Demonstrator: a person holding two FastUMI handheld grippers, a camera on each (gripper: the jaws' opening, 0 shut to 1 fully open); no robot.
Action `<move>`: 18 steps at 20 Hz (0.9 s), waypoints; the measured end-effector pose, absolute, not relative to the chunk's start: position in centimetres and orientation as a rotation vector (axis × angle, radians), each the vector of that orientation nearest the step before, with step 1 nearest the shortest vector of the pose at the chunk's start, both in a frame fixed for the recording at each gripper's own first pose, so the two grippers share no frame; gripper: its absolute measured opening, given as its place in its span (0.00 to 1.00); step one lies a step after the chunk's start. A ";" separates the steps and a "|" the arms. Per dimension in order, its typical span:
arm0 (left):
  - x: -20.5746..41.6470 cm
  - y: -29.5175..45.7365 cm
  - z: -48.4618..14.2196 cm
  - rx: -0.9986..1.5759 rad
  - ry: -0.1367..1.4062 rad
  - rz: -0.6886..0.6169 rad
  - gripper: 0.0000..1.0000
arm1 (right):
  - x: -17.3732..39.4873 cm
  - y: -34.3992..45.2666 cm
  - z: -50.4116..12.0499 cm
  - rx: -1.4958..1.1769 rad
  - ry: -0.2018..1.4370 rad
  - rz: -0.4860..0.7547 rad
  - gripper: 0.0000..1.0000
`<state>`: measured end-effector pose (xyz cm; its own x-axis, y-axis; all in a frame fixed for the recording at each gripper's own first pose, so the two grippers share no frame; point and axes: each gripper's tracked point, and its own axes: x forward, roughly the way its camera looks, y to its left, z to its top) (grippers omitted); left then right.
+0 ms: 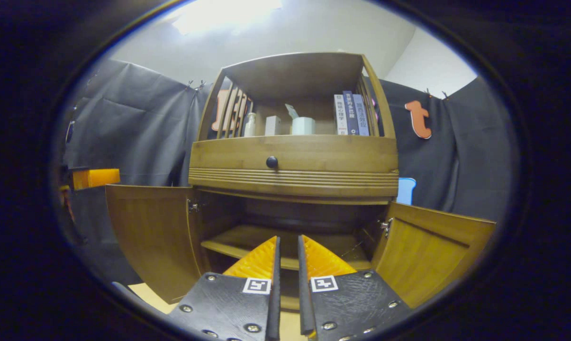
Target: Open the right door of the double-door shoe cabinet with the right hand, and open the left door with the left hand.
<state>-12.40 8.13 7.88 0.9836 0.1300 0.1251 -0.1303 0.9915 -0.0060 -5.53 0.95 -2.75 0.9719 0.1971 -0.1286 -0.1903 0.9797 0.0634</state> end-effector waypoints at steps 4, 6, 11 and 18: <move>-10.0 2.7 6.6 0.004 -0.089 -0.007 0.26 | -5.9 -0.3 -0.7 0.045 0.098 0.143 0.16; -9.0 0.8 5.9 0.000 -0.070 -0.058 0.27 | -6.2 -0.9 0.1 0.029 0.082 0.117 0.17; -7.9 -3.4 4.8 0.009 -0.039 -0.143 0.27 | -7.3 -0.9 1.3 0.003 0.053 0.083 0.17; -7.4 -6.1 4.3 -0.010 -0.035 -0.216 0.19 | -7.5 -1.6 1.9 0.017 0.044 0.060 0.17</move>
